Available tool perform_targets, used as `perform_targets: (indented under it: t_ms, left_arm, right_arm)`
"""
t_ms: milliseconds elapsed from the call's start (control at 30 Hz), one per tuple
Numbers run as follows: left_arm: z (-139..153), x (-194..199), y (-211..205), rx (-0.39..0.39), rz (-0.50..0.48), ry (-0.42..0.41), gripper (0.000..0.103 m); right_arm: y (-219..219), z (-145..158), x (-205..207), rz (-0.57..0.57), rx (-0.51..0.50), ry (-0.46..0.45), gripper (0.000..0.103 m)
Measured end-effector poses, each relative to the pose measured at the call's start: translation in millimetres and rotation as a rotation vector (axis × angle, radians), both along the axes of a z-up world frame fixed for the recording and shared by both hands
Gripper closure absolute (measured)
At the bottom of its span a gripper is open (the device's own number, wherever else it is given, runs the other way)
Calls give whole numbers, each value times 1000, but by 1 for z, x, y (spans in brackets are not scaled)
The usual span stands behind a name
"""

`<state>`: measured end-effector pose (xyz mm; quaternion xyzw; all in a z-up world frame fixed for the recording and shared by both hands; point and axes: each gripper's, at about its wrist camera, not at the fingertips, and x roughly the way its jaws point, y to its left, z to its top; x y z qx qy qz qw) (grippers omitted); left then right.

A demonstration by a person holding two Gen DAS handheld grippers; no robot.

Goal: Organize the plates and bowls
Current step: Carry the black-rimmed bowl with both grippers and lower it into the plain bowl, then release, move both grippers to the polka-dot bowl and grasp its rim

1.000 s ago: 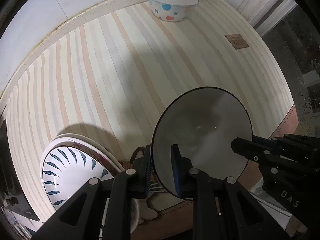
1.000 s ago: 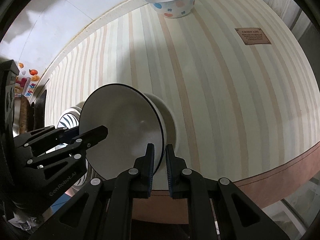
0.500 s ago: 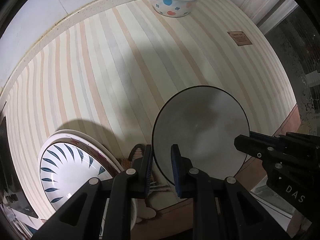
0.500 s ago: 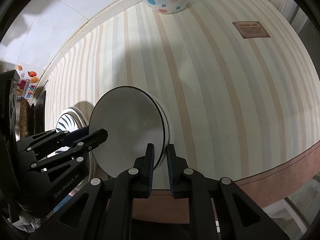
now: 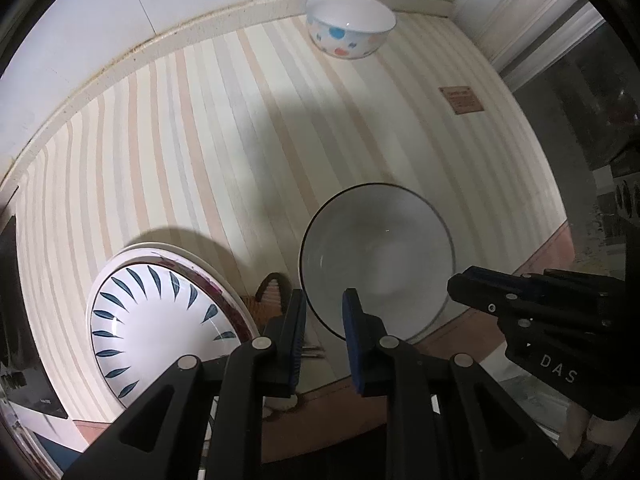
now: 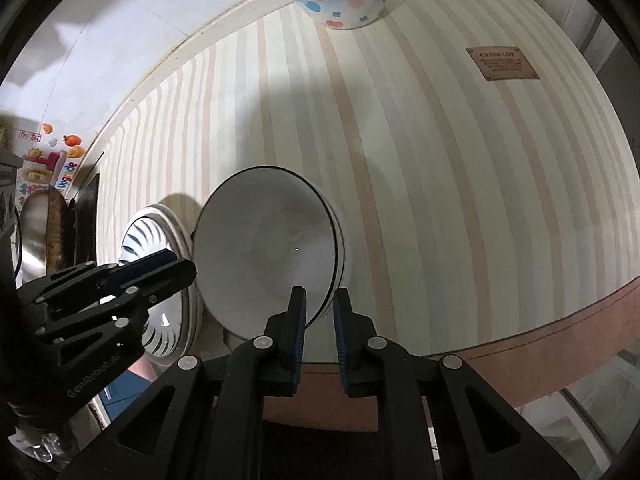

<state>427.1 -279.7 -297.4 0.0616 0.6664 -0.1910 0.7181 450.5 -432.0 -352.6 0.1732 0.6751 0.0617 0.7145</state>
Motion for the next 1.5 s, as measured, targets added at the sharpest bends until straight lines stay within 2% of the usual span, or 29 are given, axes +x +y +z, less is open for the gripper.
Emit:
perform_targets:
  t_ms: [200, 300, 367, 467, 500, 733, 933, 1000, 1133, 1200, 1233, 1300, 1333, 1433, 1500]
  left_arm:
    - [22, 11, -7, -28, -1, -27, 86]
    - [33, 32, -15, -50, 2, -47, 83]
    - [37, 52, -24, -73, 4, -59, 76]
    - [39, 91, -38, -99, 16, -81, 75]
    - [37, 108, -43, -100, 24, -89, 73]
    - [4, 217, -70, -111, 84, -51, 70]
    - [-45, 270, -84, -85, 105, 25, 70]
    - [-57, 277, -87, -65, 104, 36, 70]
    - [-78, 287, -89, -61, 115, 76, 71]
    - [-85, 290, -89, -52, 118, 79, 71]
    - [-87, 290, -90, -53, 118, 75, 78]
    - [-89, 290, -92, -54, 107, 69, 90]
    - [-90, 290, -93, -55, 101, 71, 90]
    - [-91, 286, -95, -53, 90, 60, 91]
    - [-91, 287, -96, -57, 86, 56, 91]
  right_arm:
    - [-10, 24, -1, -6, 28, -22, 79]
    - [-24, 35, 8, -27, 42, -37, 69]
    - [-39, 42, 21, -50, 58, -54, 56]
    - [-58, 47, 49, -77, 74, -76, 38]
    - [-62, 47, 58, -81, 74, -83, 36]
    - [-98, 39, 158, -132, 53, -150, 32]
    - [-115, 6, 227, -175, 17, -142, 32]
    - [-117, -12, 250, -190, 9, -117, 32]
    - [-124, -39, 266, -213, 19, -81, 35]
    - [-126, -52, 275, -216, 28, -66, 42]
    - [-128, -57, 277, -219, 32, -61, 48]
    - [-127, -64, 281, -222, 33, -58, 68]
    - [-127, -65, 281, -219, 35, -60, 75]
    - [-121, -64, 282, -210, 37, -76, 86]
    - [-118, -64, 285, -197, 26, -79, 88]
